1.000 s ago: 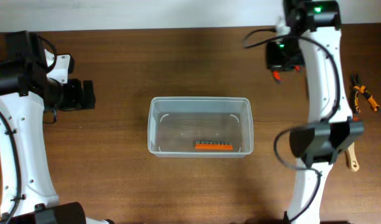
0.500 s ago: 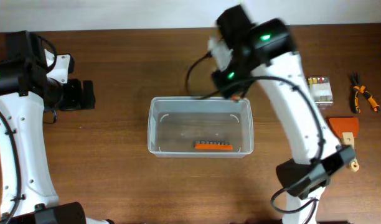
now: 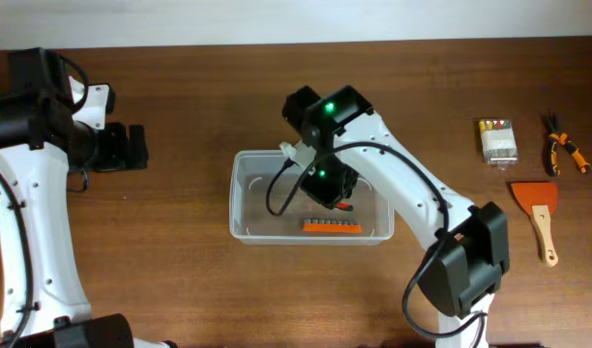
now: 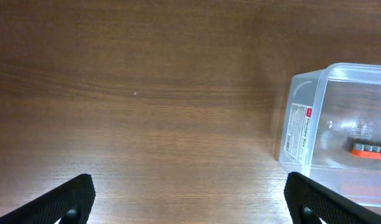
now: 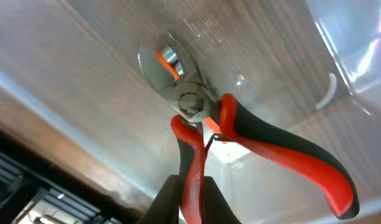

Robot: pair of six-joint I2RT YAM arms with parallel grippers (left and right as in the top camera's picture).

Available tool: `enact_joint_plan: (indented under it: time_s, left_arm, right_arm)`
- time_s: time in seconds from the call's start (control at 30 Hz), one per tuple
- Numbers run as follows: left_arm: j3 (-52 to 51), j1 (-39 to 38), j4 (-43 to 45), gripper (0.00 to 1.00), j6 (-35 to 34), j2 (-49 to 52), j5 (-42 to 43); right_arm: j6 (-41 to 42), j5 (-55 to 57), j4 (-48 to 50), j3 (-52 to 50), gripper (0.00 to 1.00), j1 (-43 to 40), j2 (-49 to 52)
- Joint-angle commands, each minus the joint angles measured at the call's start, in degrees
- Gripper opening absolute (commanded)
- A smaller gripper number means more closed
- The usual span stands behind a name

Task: Pack container
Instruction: 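Lift the red pliers and carry them over the container, then lower the red pliers into the container and open the right gripper, then move the right gripper to the clear pack of colored clips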

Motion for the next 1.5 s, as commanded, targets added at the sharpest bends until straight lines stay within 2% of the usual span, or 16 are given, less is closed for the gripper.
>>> enact_joint_plan:
  time_s: [0.0,0.6,0.9,1.07,1.13,1.17,1.2,1.27,1.33,1.47]
  left_arm:
    - [0.61,-0.2,0.15,0.99,-0.72,0.28,0.61]
    - [0.61,-0.17,0.15,0.99,-0.72,0.28,0.61]
    - [0.63,-0.2,0.15,0.99,-0.72,0.28,0.61]
    - [0.61,-0.17,0.15,0.99,-0.72,0.28,0.61]
    - [0.61,-0.2,0.15,0.99,-0.72,0.28,0.61]
    - [0.61,-0.2,0.15,0.99,-0.72,0.28,0.61]
    - [0.61,-0.2,0.15,0.99,-0.72,0.28,0.61]
    - [0.61,-0.2,0.15,0.99,-0.72,0.28,0.61]
    - [0.61,-0.2,0.15,0.99,-0.72,0.28,0.61]
    - [0.61,-0.2,0.15,0.99,-0.72,0.28,0.61]
  right_arm:
    - [-2.71,-1.25,1.75,-2.27,0.09,0.13,-0.28]
    - [-2.67,-2.93,11.41,-11.43,0.13,-1.2,-0.04]
    - [-0.57,-2.95,12.13,-10.82,0.15,-5.86,-0.07]
    - [1.16,-4.22,5.95,-3.8,0.2,-7.89,-0.09]
    - [1.95,-4.17,1.7,1.57,0.25,-8.61,-0.09]
    - [2.14,-3.93,-0.52,4.72,0.35,-9.07,-0.09]
    - [2.4,-3.37,-2.62,8.04,0.51,-9.62,-0.09]
    - [5.05,0.04,-6.38,15.02,0.99,-10.93,-0.09]
    - [7.19,4.48,-10.12,22.08,0.99,-12.7,-0.09]
    - [9.68,9.16,-10.21,29.99,0.99,-18.45,-2.03]
